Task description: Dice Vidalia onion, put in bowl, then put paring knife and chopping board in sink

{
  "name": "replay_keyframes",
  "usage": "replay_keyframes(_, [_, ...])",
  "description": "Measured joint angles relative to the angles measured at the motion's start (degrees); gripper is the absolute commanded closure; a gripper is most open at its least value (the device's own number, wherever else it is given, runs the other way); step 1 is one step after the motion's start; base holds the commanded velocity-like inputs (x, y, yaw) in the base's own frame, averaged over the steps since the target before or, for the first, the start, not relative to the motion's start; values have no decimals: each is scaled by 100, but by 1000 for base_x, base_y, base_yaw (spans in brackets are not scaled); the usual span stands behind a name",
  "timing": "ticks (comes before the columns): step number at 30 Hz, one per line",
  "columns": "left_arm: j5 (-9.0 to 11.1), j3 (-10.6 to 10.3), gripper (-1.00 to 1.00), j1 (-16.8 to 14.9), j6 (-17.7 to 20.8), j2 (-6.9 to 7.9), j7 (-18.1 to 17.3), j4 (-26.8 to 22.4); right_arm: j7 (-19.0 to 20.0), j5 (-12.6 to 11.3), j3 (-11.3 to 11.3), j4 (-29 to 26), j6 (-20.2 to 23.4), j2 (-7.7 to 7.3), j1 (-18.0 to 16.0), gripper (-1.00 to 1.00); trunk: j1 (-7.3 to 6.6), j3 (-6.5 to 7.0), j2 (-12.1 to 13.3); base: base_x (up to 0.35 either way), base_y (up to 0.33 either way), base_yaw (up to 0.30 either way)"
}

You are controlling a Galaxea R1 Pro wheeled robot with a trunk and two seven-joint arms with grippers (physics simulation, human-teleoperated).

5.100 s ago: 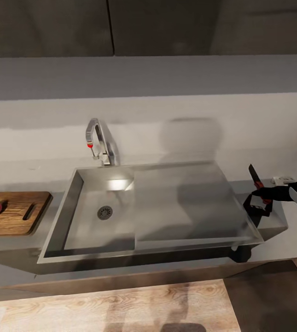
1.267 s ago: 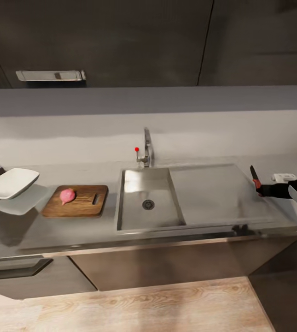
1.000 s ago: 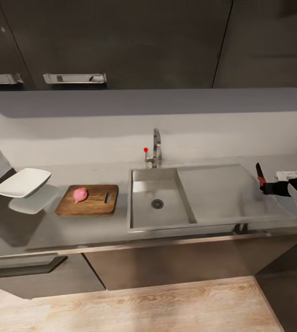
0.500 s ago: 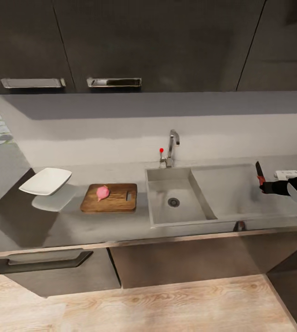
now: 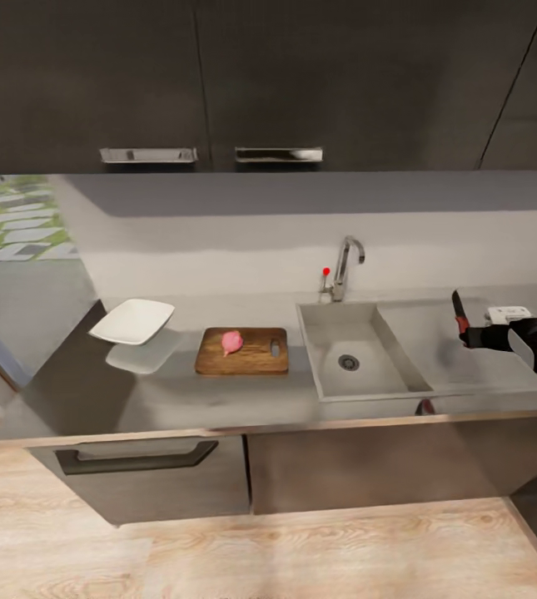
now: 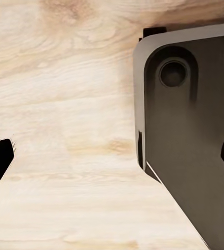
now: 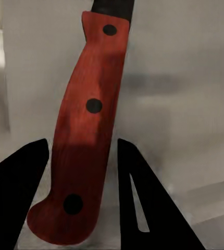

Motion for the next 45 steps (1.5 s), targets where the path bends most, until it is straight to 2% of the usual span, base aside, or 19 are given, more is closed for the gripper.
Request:
replay_keyframes(27, [0,0,-100,0,0,-10,-1,0,0,0,0,9,-3,9,0,100,0,199,0,-127,315,194])
replay_keyframes(45, [0,0,-100,-1,-1,-10,-6,2,1,0,8,0,-2,-1,1,100,0,210,1,-93,316,10])
